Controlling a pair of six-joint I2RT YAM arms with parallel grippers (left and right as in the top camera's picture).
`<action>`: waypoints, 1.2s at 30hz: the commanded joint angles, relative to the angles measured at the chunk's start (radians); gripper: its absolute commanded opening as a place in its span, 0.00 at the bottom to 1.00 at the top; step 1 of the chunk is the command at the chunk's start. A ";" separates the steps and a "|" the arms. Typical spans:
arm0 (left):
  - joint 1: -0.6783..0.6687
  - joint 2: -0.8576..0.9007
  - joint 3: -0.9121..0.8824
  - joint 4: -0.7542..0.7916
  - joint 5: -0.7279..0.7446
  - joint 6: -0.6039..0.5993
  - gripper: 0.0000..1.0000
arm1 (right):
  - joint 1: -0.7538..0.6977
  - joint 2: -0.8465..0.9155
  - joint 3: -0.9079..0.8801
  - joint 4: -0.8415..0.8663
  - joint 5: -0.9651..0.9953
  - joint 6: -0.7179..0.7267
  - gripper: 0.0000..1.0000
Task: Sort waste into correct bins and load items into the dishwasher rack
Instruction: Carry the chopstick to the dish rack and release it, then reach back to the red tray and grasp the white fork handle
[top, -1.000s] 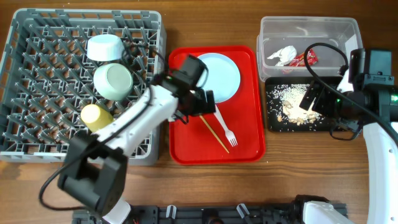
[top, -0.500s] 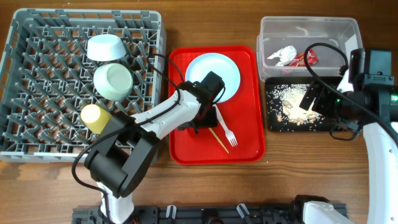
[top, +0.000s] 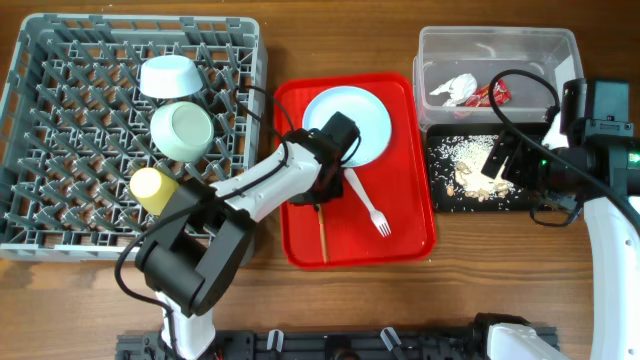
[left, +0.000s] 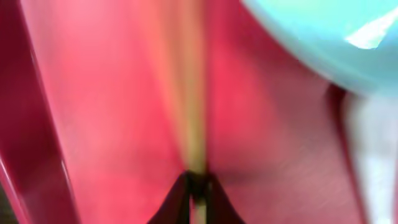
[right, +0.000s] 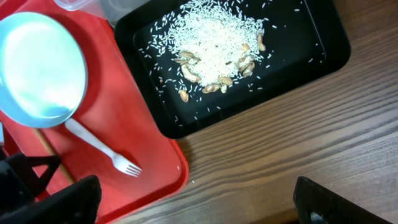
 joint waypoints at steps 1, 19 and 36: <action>0.017 0.030 -0.014 -0.016 0.040 0.010 0.04 | -0.004 0.002 0.010 -0.008 0.017 -0.012 1.00; 0.346 -0.521 -0.007 -0.082 0.006 0.599 0.04 | -0.004 0.002 0.010 -0.004 0.017 -0.012 1.00; 0.443 -0.415 -0.007 -0.037 0.147 0.662 0.72 | -0.004 0.002 0.010 -0.007 0.017 -0.012 1.00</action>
